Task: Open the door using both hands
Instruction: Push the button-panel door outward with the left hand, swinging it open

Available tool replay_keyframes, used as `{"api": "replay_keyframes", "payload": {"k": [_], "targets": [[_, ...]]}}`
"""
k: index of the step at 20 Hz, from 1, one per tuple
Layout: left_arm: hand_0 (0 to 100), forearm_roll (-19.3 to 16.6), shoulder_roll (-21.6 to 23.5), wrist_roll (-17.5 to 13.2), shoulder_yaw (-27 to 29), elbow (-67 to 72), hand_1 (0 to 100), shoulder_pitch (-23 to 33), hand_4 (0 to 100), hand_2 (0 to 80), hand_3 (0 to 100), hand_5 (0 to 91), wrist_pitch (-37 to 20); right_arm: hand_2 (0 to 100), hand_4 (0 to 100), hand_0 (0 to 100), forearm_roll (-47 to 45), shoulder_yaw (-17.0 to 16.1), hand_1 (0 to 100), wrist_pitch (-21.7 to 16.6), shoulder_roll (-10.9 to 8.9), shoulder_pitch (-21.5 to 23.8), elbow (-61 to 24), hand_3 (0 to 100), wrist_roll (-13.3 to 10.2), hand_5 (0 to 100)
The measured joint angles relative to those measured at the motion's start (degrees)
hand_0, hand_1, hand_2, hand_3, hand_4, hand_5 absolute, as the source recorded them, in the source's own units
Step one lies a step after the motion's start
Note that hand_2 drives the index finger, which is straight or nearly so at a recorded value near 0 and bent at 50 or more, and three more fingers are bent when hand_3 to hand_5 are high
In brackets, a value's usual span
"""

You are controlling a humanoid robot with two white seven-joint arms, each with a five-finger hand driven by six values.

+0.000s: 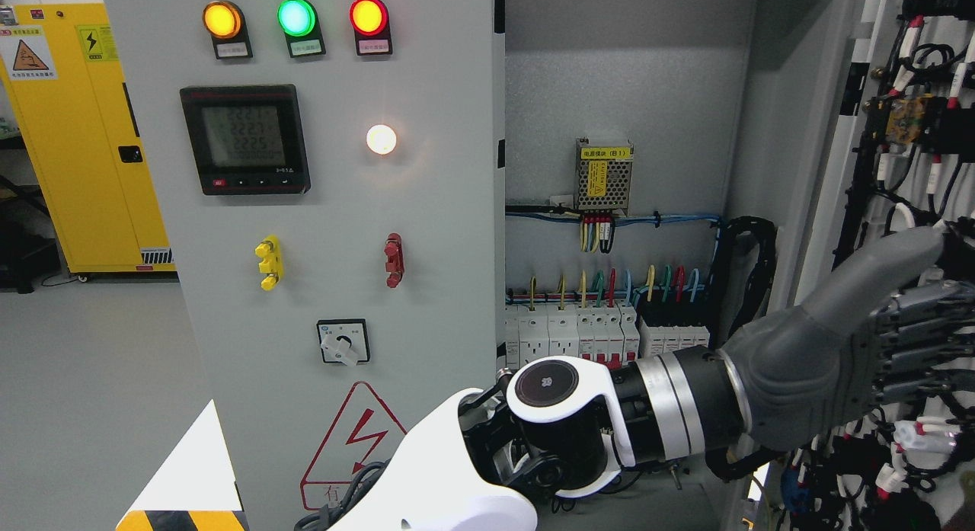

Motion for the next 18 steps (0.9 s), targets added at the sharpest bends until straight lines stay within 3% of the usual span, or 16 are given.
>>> {"api": "replay_keyframes", "payload": {"k": [5,18], "targets": [[0,0.0,-1.4,2.0,-1.2,1.3,0,-1.3,0,0.0,0,0.0,-0.8,0,0,24,0.0,0.0,0,0.0,-0.02,0.0,0.0,0,0.0,0],[0,3.3,-3.2,2.5,-5.9,6.0,0,-6.2,0,0.0,0,0.0,-4.1,0,0,24,0.0,0.0,0,0.0,-0.04,0.0,0.0,0,0.0,0]]}}
